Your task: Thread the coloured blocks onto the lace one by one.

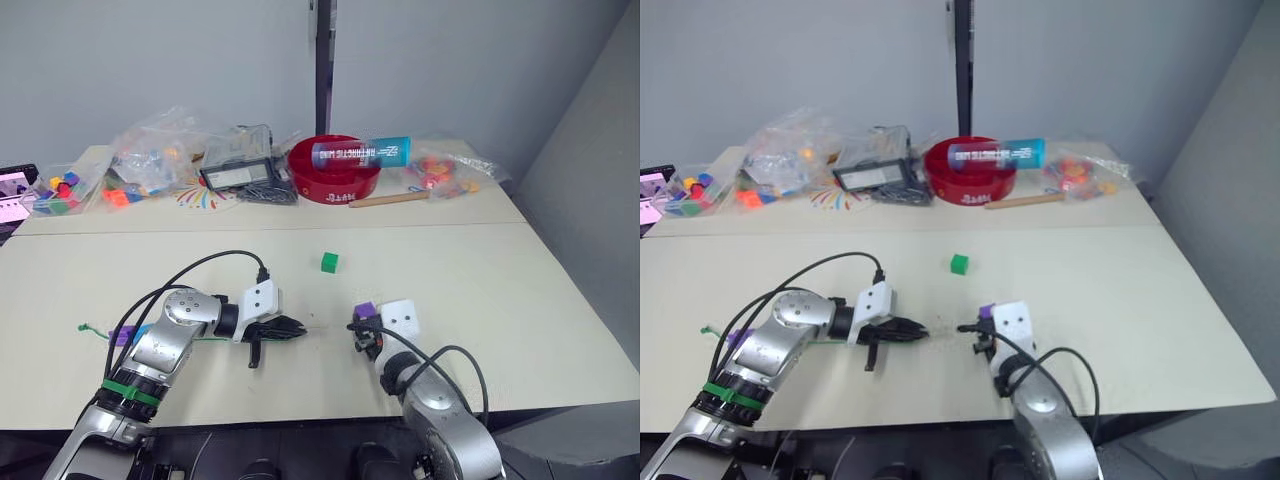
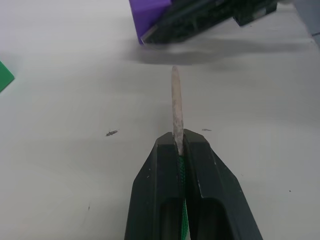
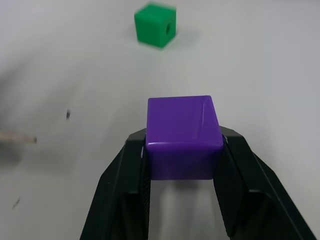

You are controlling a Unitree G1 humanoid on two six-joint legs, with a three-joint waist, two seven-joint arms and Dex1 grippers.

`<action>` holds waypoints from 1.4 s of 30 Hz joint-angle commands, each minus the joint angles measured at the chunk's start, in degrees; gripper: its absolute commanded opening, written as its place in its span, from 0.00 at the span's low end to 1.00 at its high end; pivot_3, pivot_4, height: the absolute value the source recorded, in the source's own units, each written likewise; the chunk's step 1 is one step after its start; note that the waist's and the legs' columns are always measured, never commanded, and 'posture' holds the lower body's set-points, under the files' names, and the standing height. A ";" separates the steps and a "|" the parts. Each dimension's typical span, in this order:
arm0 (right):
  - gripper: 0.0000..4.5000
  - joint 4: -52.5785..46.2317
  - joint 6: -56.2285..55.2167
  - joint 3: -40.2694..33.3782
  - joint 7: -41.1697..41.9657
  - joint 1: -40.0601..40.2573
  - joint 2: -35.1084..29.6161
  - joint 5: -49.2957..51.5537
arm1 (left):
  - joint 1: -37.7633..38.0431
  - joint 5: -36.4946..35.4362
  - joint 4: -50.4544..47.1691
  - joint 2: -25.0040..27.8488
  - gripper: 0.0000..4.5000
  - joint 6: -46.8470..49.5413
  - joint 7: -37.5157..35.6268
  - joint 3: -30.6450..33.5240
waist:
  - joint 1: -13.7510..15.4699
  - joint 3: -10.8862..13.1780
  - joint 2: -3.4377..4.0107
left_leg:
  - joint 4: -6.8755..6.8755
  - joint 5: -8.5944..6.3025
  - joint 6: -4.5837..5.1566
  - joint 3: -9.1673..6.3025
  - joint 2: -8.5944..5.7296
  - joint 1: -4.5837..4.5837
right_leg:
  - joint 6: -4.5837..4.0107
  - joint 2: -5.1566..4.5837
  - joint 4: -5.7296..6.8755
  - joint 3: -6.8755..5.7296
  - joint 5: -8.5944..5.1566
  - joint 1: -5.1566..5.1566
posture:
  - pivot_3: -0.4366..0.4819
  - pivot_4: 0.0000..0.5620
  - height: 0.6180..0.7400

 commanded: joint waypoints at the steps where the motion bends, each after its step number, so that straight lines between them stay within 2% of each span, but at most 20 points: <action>1: 0.26 0.93 3.51 0.20 0.79 0.61 1.05 1.45 | -0.25 -0.48 -1.91 0.46 0.00 -0.24 -0.33 0.61 | -0.04 -0.04 -0.06 | 0.00 0.00 0.00 0.00 0.00 0.01 | 0.00 0.00 -0.01 0.00 0.00 0.01 | 0.48 0.27 0.92; 5: 0.26 2.22 6.01 -0.19 1.91 0.69 1.89 2.48 | 0.10 -0.54 -2.52 0.80 0.00 0.00 -0.39 0.72 | -0.16 -0.07 -0.11 | 0.00 -0.01 0.00 0.00 0.02 0.01 | 0.00 0.01 -0.01 0.00 0.00 0.01 | 0.48 0.27 0.92; 7: 0.49 2.31 6.29 -0.86 3.28 0.22 1.75 3.35 | 0.22 -0.62 -2.65 0.98 0.00 0.19 -0.48 0.81 | -0.17 -0.08 -0.13 | 0.00 -0.01 0.00 0.00 0.03 0.02 | 0.00 0.01 0.00 0.00 0.00 0.02 | 0.48 0.27 0.92; 12: 0.88 -3.36 5.87 -2.98 10.89 -1.87 -5.21 6.31 | 0.39 -0.87 -2.68 1.30 0.00 0.55 -0.56 1.14 | -0.06 -0.08 -0.13 | 0.00 0.00 0.00 0.00 0.02 0.01 | 0.00 0.01 -0.01 0.00 0.00 0.02 | 0.48 0.27 0.92; 14: 0.99 -5.96 6.10 -4.86 15.92 -3.08 -10.13 8.94 | 0.50 -0.86 -2.50 1.44 0.00 0.43 -0.56 1.18 | 0.07 -0.07 -0.11 | 0.00 -0.01 0.00 -0.01 0.01 -0.01 | 0.01 0.01 -0.02 -0.01 0.00 0.01 | 0.48 0.27 0.92; 17: 0.99 -7.66 5.31 -7.06 25.92 -5.49 -19.75 13.23 | 0.67 -0.86 -2.46 1.52 0.00 0.44 -0.38 1.26 | 0.36 -0.04 -0.12 | 0.00 -0.01 0.01 0.00 -0.01 -0.06 | 0.02 -0.02 -0.06 -0.01 -0.01 0.00 | 0.48 0.27 0.92; 19: 0.99 -5.38 2.92 -9.05 35.14 -8.49 -26.95 16.74 | 0.78 -0.88 -2.48 1.54 0.00 0.54 -0.11 1.40 | 0.43 -0.02 -0.15 | 0.01 -0.01 0.01 0.01 -0.04 -0.07 | 0.03 -0.04 -0.09 -0.01 -0.01 0.01 | 0.48 0.27 0.92; 22: 0.99 2.59 -4.37 -8.56 49.58 -14.48 -35.64 18.32 | 1.38 -0.96 -2.90 1.77 0.00 0.55 0.10 1.61 | 0.25 0.00 -0.16 | 0.01 -0.01 0.02 0.02 -0.03 -0.05 | 0.03 -0.01 -0.09 -0.01 -0.01 0.02 | 0.48 0.27 0.92; 25: 0.99 12.75 -13.31 -5.16 60.89 -21.72 -39.86 16.69 | 1.84 -1.10 -3.50 2.05 0.00 0.77 0.08 1.80 | 0.22 0.02 -0.19 | 0.01 -0.01 0.02 0.02 -0.03 -0.03 | 0.03 -0.02 -0.10 -0.02 -0.01 0.05 | 0.48 0.27 0.92; 30: 0.99 33.79 -31.09 2.89 74.36 -35.23 -39.18 8.65 | 3.35 -1.49 -5.81 2.98 0.00 1.65 0.06 2.44 | -0.02 0.06 -0.18 | 0.01 -0.03 0.04 0.04 -0.01 -0.05 | 0.02 -0.01 -0.10 -0.01 -0.01 0.01 | 0.48 0.27 0.92; 33: 0.99 46.69 -42.27 6.21 78.22 -41.51 -35.76 3.99 | 4.57 -1.81 -7.89 3.49 0.00 2.63 0.44 2.88 | -0.14 0.08 -0.19 | 0.01 -0.03 0.04 0.07 -0.01 -0.04 | 0.01 -0.03 -0.09 0.00 0.00 0.01 | 0.48 0.27 0.92; 36: 0.99 54.84 -48.32 7.16 81.04 -44.76 -32.95 2.52 | 5.56 -2.00 -9.35 3.89 0.00 3.33 0.76 3.20 | 0.17 0.10 -0.18 | 0.01 -0.03 0.04 0.06 -0.01 -0.06 | 0.01 -0.06 -0.08 -0.01 0.01 -0.01 | 0.48 0.27 0.92; 37: 0.88 56.51 -49.47 7.13 81.82 -45.28 -32.28 2.35 | 5.88 -2.07 -9.80 4.01 0.00 3.55 0.86 3.32 | 0.32 0.11 -0.17 | 0.01 -0.03 0.04 0.05 -0.03 -0.06 | 0.01 -0.07 -0.06 -0.01 0.01 -0.01 | 0.48 0.27 0.92; 42: 0.51 60.84 -51.13 5.75 84.09 -45.81 -30.73 2.58 | 6.88 -2.13 -11.58 4.47 0.00 4.50 1.10 3.71 | 1.02 0.11 -0.16 | 0.01 -0.03 0.04 0.06 -0.05 -0.06 | 0.02 -0.12 -0.04 -0.01 0.03 -0.01 | 0.48 0.27 0.92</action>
